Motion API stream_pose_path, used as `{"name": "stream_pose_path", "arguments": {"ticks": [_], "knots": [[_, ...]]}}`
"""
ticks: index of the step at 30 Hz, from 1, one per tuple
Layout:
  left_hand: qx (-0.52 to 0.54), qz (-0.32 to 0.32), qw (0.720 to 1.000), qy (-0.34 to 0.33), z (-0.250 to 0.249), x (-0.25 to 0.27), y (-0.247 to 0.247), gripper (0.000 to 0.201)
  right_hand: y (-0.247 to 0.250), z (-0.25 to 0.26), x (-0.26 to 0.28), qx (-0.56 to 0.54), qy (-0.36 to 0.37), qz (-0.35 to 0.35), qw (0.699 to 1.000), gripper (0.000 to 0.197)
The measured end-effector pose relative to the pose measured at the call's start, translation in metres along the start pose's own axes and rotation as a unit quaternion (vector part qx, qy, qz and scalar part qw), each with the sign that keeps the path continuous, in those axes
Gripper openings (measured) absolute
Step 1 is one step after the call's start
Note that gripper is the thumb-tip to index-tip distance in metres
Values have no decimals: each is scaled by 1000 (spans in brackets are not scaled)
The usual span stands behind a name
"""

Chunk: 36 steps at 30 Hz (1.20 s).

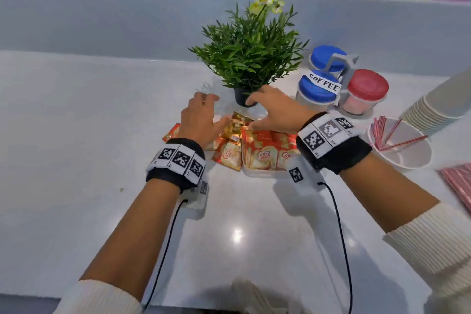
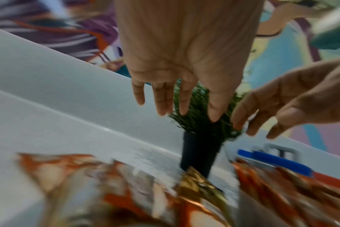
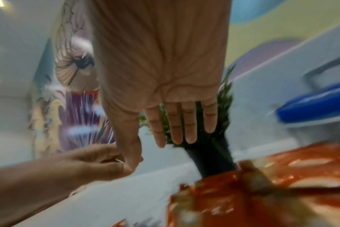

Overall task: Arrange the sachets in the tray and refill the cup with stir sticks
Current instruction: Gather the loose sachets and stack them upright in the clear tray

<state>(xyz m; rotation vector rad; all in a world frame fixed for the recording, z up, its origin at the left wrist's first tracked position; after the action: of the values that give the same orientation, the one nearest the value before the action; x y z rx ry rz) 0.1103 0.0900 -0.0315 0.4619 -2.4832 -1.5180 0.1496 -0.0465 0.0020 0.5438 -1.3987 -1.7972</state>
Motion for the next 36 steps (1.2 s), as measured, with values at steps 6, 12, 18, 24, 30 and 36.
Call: {"name": "stream_pose_path", "arguments": {"ticks": [6,12,18,24,30,36], "knots": [[-32,46,994,92,70,-6,11,34,-46,42,-65,-5,42,64,997,36],[-36,134,979,148,106,-1,-12,34,-87,58,-99,23,35,112,993,41],[-6,153,979,134,113,-2,-22,40,-91,57,-104,51,3,89,995,53],[151,107,972,144,111,-10,-2,30,-62,44,-107,-88,-29,17,996,17],[397,122,888,199,104,-12,17,23,-37,44,-106,-423,-79,-115,895,27],[439,86,871,204,112,-8,20,17,-67,54,-110,-535,-107,-73,835,25]]}}
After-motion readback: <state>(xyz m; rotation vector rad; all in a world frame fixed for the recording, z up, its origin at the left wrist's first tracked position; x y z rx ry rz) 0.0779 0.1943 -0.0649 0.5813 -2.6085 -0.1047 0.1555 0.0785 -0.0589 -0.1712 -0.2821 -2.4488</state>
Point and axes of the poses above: each hand's wrist, its own x-axis away from the middle knuckle, its own y-axis out of the back of the hand, z = x × y, the point moved 7 cm from there along -x, towards the middle knuckle, and after that the axes turned 11 degrees about y, right-handed, at the moved point
